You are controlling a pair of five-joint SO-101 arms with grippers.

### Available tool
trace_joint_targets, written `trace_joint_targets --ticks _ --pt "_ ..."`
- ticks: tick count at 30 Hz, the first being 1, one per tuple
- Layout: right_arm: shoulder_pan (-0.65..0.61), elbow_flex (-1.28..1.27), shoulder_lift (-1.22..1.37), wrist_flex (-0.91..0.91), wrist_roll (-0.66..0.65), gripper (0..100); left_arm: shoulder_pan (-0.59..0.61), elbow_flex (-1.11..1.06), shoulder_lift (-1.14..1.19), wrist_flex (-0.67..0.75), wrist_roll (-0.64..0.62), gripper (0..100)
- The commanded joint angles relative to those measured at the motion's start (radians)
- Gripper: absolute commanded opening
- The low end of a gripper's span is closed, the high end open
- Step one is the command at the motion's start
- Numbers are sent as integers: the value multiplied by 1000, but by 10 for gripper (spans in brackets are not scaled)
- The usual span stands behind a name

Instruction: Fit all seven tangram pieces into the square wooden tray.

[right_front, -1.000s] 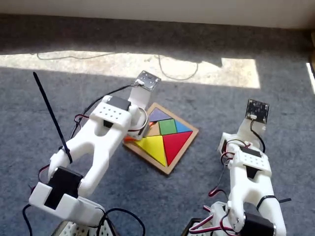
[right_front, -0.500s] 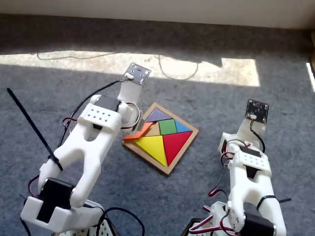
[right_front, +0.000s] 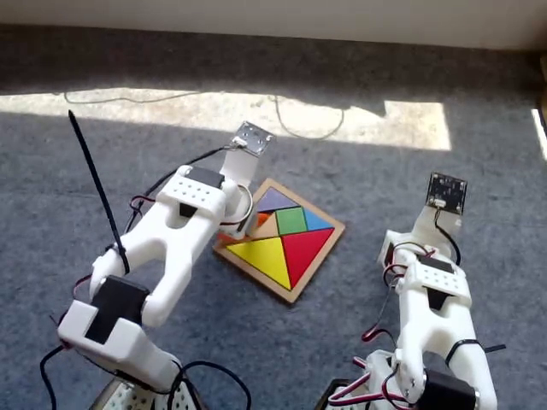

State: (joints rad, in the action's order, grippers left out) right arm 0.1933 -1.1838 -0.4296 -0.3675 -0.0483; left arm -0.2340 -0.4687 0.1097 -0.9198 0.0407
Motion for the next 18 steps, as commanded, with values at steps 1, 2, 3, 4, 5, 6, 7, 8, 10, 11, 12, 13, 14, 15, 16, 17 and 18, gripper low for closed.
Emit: trace_joint_targets --ticks 1,2,3,4,5,6,7,8,10,11,12,13,14,15,16,17,18 --pt "-8 58 2 28 -11 7 -41 56 2 8 5 193" --pt "-8 58 2 28 -11 7 -50 58 2 8 5 193" --pt "-8 58 2 28 -11 7 -56 58 2 8 5 193" --pt "-8 58 2 28 -11 7 -62 58 2 8 3 193" --pt "-8 58 2 28 -11 7 -68 58 1 8 3 193" --pt "-8 58 2 28 -11 7 -70 58 -1 8 3 193" --pt "-8 58 2 28 -11 7 -70 58 -12 2 2 192" --pt "-8 58 2 28 -11 7 -70 58 -31 -14 2 192" --pt "-8 58 2 28 -11 7 -64 48 -97 -40 0 192" --pt "-8 58 2 28 -11 7 -61 45 -133 -52 -5 192" --pt "-8 58 2 28 -11 7 -59 45 -163 -66 -25 192" --pt "-8 58 2 28 -11 7 -58 38 -193 -72 -40 192" --pt "-8 58 2 28 -11 7 -58 24 -220 -71 -44 192" --pt "-8 58 2 28 -11 7 -58 10 -245 -71 -44 192" --pt "-8 58 2 28 -11 7 -56 -4 -262 -71 -44 192" --pt "-8 58 2 28 -11 7 -45 -18 -274 -71 -44 194" --pt "-8 58 2 28 -11 7 -33 -27 -278 -71 -44 195"
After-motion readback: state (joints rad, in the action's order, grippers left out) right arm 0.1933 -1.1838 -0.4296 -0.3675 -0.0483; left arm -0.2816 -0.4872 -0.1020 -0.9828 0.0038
